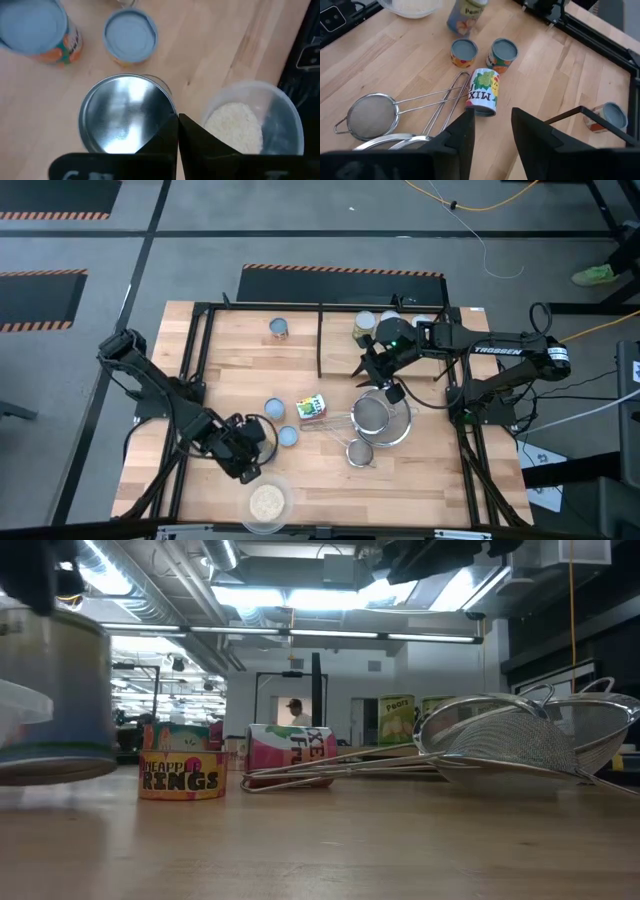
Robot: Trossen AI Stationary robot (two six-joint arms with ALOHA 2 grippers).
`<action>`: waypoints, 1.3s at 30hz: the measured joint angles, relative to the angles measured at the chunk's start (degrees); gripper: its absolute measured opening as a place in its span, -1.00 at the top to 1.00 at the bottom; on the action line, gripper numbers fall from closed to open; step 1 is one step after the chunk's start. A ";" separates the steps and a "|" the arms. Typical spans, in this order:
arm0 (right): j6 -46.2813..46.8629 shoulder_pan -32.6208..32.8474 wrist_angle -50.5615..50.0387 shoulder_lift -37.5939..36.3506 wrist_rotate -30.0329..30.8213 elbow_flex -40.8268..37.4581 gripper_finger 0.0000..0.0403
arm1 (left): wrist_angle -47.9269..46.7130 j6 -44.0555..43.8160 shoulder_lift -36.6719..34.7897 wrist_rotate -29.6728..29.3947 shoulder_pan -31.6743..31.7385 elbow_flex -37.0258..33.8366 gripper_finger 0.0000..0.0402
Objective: Pick and place cans onto a shelf
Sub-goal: Put the canned peaches on the shelf
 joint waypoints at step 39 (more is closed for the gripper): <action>0.29 -0.02 -0.11 -3.88 9.07 0.00 0.34 | 32.95 43.03 -0.15 17.97 26.78 0.22 1.00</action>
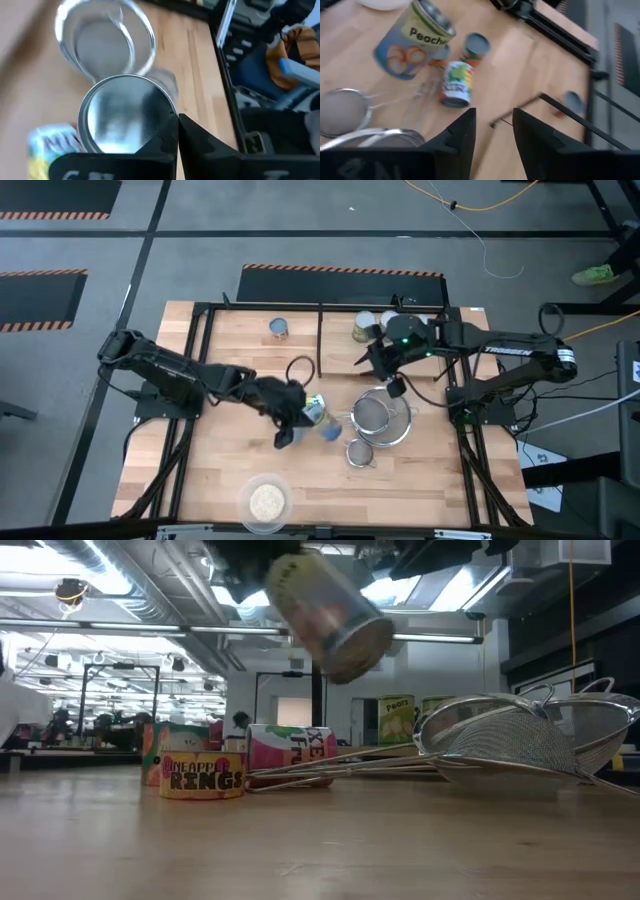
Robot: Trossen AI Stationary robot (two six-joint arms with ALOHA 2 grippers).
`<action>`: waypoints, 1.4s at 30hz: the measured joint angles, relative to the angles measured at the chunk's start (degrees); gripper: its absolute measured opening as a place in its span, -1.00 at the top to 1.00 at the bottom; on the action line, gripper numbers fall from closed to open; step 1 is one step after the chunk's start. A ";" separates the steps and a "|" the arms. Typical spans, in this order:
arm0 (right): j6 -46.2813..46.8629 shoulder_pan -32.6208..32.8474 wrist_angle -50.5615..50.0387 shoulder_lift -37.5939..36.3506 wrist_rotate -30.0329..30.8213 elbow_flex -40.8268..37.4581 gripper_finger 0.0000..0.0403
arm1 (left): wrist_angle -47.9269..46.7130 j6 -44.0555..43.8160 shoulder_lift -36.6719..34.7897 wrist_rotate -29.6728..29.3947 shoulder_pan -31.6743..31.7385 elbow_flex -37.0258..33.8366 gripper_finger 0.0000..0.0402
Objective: Pick and place cans onto a shelf
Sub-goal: Put the canned peaches on the shelf
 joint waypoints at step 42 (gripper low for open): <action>-0.40 -20.68 -9.64 -9.93 7.04 0.00 0.34 | -16.09 28.46 13.47 1.14 27.94 37.85 1.00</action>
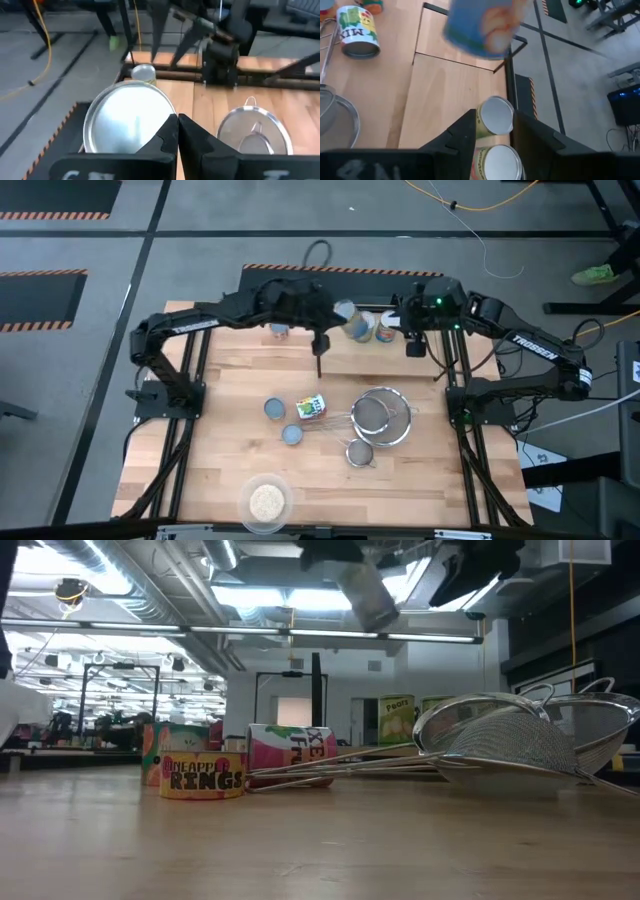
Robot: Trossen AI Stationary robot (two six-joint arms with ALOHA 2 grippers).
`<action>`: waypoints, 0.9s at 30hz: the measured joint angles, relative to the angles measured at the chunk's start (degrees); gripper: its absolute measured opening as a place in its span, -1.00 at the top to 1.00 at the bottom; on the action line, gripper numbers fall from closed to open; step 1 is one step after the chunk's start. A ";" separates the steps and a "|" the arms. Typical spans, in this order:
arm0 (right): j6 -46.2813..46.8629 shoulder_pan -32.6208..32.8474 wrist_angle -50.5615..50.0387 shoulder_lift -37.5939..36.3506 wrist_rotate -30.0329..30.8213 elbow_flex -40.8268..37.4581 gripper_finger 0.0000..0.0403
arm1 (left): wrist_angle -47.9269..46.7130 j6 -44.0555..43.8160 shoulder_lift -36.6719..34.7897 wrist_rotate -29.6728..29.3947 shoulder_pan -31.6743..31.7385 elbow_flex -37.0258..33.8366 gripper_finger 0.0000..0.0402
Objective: Pick and place cans onto a shelf
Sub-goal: Put the canned peaches on the shelf
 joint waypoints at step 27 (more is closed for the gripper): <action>0.61 -0.94 -9.49 0.01 -17.64 0.00 0.34 | -16.40 0.38 22.39 -13.74 -4.17 9.88 1.00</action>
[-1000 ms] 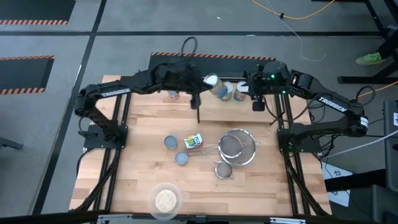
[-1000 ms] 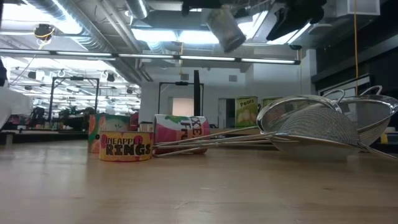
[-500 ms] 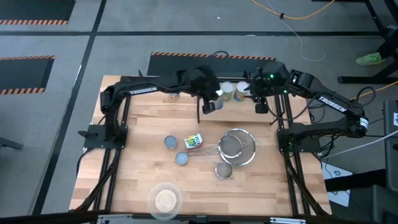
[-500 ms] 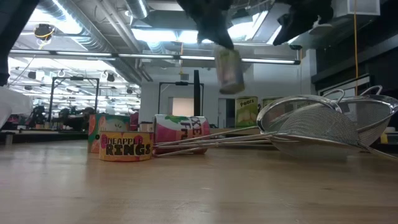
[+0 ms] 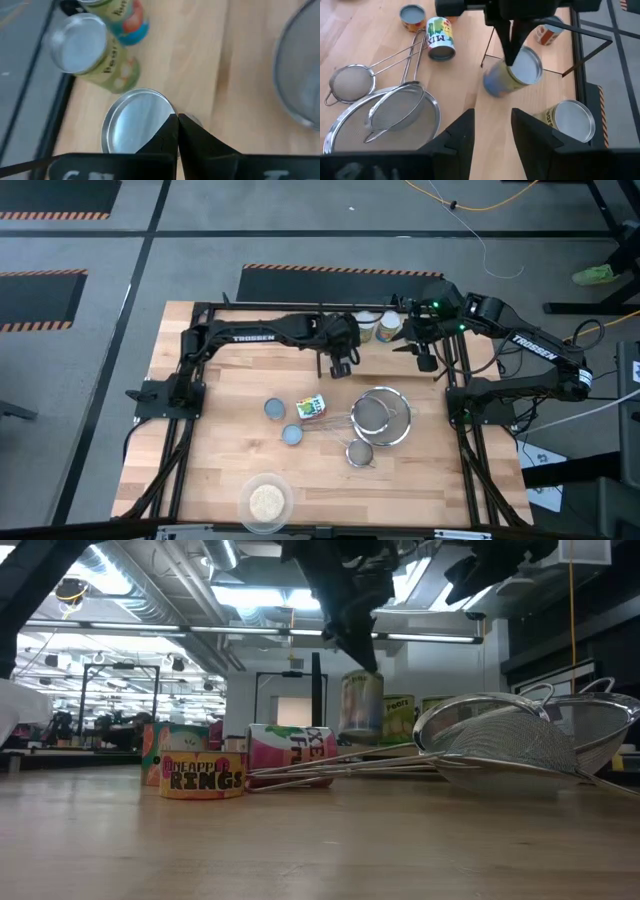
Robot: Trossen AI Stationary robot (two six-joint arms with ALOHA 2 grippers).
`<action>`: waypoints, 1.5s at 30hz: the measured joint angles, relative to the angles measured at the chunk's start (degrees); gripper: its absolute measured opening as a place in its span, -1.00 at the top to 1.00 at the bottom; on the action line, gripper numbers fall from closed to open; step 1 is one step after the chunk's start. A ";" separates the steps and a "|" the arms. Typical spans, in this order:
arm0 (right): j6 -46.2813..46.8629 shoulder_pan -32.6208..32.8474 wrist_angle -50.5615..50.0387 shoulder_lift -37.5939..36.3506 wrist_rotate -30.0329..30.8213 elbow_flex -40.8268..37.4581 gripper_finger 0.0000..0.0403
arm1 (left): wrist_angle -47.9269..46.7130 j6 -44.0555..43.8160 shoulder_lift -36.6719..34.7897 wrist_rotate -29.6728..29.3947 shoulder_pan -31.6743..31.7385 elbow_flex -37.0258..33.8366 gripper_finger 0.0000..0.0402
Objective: Pick and place cans onto a shelf
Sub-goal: Put the canned peaches on the shelf
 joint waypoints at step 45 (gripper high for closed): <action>2.56 -0.02 0.37 0.05 0.04 0.00 0.34 | 7.64 -3.28 4.45 -12.98 5.24 -0.01 1.00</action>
